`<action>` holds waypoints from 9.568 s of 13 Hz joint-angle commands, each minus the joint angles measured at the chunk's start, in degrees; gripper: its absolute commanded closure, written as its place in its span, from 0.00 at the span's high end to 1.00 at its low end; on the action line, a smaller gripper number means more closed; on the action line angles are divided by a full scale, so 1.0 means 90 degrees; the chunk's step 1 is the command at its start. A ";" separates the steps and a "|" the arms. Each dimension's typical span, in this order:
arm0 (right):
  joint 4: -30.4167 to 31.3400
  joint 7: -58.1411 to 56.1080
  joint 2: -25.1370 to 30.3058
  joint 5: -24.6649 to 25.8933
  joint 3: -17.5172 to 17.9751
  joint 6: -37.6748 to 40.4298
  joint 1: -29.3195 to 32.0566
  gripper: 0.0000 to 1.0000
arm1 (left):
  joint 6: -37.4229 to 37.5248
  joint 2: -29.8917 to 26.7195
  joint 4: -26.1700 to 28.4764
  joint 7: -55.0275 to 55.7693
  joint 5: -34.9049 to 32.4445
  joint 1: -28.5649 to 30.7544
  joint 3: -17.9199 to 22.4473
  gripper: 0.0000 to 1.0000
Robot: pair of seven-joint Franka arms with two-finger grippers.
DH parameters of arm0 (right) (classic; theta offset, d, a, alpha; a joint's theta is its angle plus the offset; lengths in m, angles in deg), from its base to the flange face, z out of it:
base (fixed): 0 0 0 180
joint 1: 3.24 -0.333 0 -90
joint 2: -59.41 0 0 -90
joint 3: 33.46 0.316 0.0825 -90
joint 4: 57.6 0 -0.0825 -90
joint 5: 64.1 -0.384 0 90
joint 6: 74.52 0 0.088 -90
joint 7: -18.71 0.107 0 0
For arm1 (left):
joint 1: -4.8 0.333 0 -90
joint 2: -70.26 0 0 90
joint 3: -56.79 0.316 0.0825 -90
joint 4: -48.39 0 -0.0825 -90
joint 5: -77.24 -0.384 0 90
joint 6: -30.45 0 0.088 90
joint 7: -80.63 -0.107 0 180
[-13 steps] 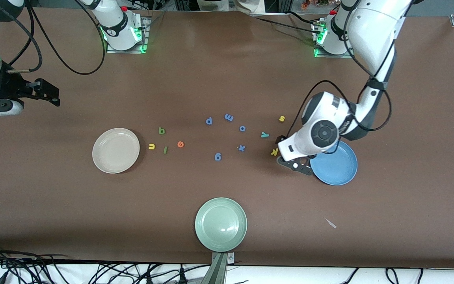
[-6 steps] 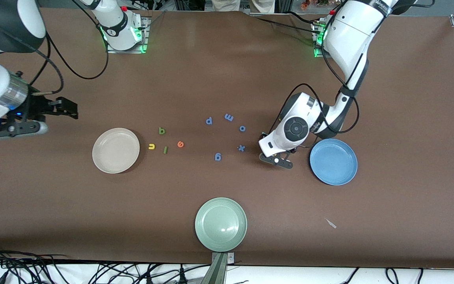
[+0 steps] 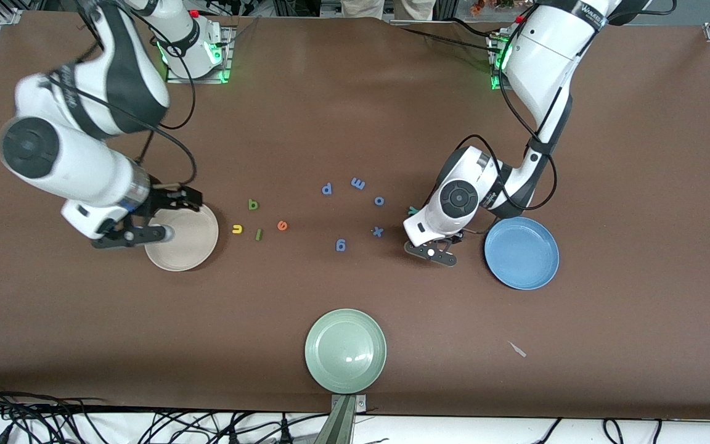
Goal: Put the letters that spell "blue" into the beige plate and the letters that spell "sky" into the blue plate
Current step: 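Carry the K into the blue plate while the right gripper reaches the u, then grasp the Y with the left gripper while the right gripper places the u, then drop the Y with the left gripper while the right gripper grasps the q, then grasp the S with the left gripper while the right gripper places the q, then carry the S with the left gripper while the right gripper places the l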
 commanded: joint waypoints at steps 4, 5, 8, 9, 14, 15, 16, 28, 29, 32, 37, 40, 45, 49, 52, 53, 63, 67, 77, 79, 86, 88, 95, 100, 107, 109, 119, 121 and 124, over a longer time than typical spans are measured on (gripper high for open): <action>0.1082 0.0942 -0.0529 0.0045 -0.0019 -0.2118 -0.0500 0.99 | -0.0140 0.0040 0.0015 0.0079 -0.0204 0.0031 -0.0013 0.02; 0.1570 0.0942 -0.0519 0.0045 -0.0019 -0.2773 -0.0490 0.99 | -0.0121 0.0011 0.0005 0.0050 -0.0204 0.0060 -0.0013 0.00; 0.2141 0.0932 -0.0616 0.0074 0.0029 -0.3579 -0.0490 0.99 | 0.0248 -0.0349 -0.0092 0.0011 -0.0234 0.0235 0.0006 0.00; 0.2306 0.0932 -0.0646 0.0152 0.0020 -0.3784 -0.0490 0.99 | 0.0453 -0.0525 -0.0093 0.0001 -0.0243 0.0352 0.0006 0.00; 0.3245 0.0932 -0.0665 0.0289 0.0020 -0.4987 -0.0481 0.94 | 0.1324 -0.0936 0.0034 -0.1910 -0.0244 0.1494 -0.0004 0.00; 0.3245 0.0932 -0.0704 0.0299 0.0020 -0.4997 -0.0471 0.94 | 0.1325 -0.0985 0.0228 -0.2029 -0.0244 0.1631 0.0006 0.00; 0.3265 0.0913 -0.0724 0.0289 0.0020 -0.5026 -0.0461 0.93 | 0.1305 -0.1044 0.0384 -0.2040 -0.0350 0.1700 0.0006 0.00; 0.3480 0.0786 -0.0968 0.0299 0.0020 -0.5524 -0.0334 0.69 | 0.1131 -0.1084 0.0484 -0.1268 -0.1034 0.1438 -0.1526 1.00; 0.3499 0.0776 -0.0968 0.0299 0.0020 -0.5524 -0.0334 0.62 | 0.1062 -0.1074 0.0532 -0.1268 -0.1035 0.1302 -0.1537 1.00; 0.3519 0.0776 -0.0988 0.0299 0.0020 -0.5534 -0.0334 0.42 | 0.0945 -0.0850 0.0571 -0.1259 -0.1093 0.1018 -0.1537 1.00; 0.3470 0.0747 -0.0920 0.0299 0.0020 -0.5466 -0.0334 0.20 | -0.0215 -0.0634 0.1195 -0.1229 -0.1122 0.0871 -0.1527 0.97; 0.3043 0.0698 -0.0481 0.0289 0.0010 -0.4456 -0.0334 0.20 | -0.0471 -0.0430 0.1206 -0.1210 -0.1326 0.0822 -0.1517 0.88; 0.2806 -0.1085 -0.0304 0.0299 -0.0546 -0.3727 -0.0140 0.23 | -0.0531 -0.0370 0.1167 -0.1220 -0.1688 0.0822 -0.1527 0.68; 0.3089 -0.1383 -0.0304 0.0231 -0.0556 -0.3844 0.0184 0.50 | -0.0580 -0.0263 0.1128 -0.1220 -0.1689 0.0909 -0.1527 0.47; 0.3060 -0.0731 -0.0304 0.0192 -0.0362 -0.3786 0.0174 0.66 | -0.0589 -0.0263 0.1118 -0.1200 -0.1650 0.0900 -0.1527 0.16; 0.3050 -0.0370 -0.0295 0.0192 -0.0129 -0.3786 0.0174 0.67 | -0.0599 -0.0273 0.1118 -0.1200 -0.1630 0.0910 -0.1537 0.14; 0.3672 0.2056 -0.0529 0.0856 0.0596 -0.4730 -0.0451 0.67 | 0.0522 -0.1307 0.1089 -0.2203 -0.1689 0.1894 -0.1517 0.10; 0.4016 0.2056 -0.0500 0.0856 0.0596 -0.5065 -0.0451 0.67 | 0.0690 -0.1327 0.1118 -0.3815 -0.1699 0.2891 -0.1527 0.17; 0.4135 0.1764 -0.0286 0.0856 0.0538 -0.5290 -0.0422 0.16 | 0.1989 -0.1953 0.1351 -0.1176 -0.1388 0.2863 -0.2864 1.00; 0.3532 0.1142 -0.0197 0.0856 0.0266 -0.4280 -0.0412 0.16 | 0.1707 -0.1943 0.1761 -0.0257 -0.1357 0.2873 -0.3060 1.00; 0.2835 -0.1255 -0.0343 0.0749 -0.0781 -0.3512 -0.0373 0.27 | -0.1028 -0.1806 0.3433 0.0499 -0.1522 0.2863 -0.3051 1.00; 0.2835 -0.1197 -0.0343 0.0739 -0.0781 -0.3512 -0.0373 0.58 | -0.1058 -0.1631 0.3433 0.0702 -0.2087 0.2892 -0.3051 1.00; 0.2008 0.0136 -0.0869 0.0055 -0.0129 -0.3532 -0.0431 0.67 | -0.1224 -0.1279 0.3413 0.1720 -0.3261 0.2804 -0.3060 0.68; 0.1848 0.0962 -0.1456 0.0133 0.0147 -0.4322 -0.0568 0.65 | -0.1215 -0.1318 0.3423 0.2012 -0.3261 0.2853 -0.3070 0.08; 0.2307 0.1030 -0.1632 0.0143 0.0147 -0.4967 -0.0666 0.43 | -0.1117 -0.1415 0.3374 0.2324 -0.3261 0.2853 -0.3274 0.43; 0.2327 0.1030 -0.1632 0.0143 0.0156 -0.4967 -0.0666 0.29 | -0.0894 -0.1493 0.3452 0.2995 -0.3251 0.2853 -0.3480 1.00; 0.2357 -0.0733 -0.0803 0.0153 -0.0476 -0.3719 -0.0647 0.09 | -0.0843 -0.1767 0.4029 0.3447 -0.3271 0.2902 -0.3549 0.76; 0.2357 -0.1748 -0.0793 0.0153 -0.0906 -0.3717 -0.0647 0.10 | -0.0979 -0.1679 0.4067 0.3789 -0.3271 0.2990 -0.3549 0.75; 0.2532 -0.2388 -0.0793 0.0153 -0.1230 -0.3756 -0.0647 0.19 | -0.1136 -0.1679 0.4175 0.4307 -0.3271 0.2990 -0.3549 0.56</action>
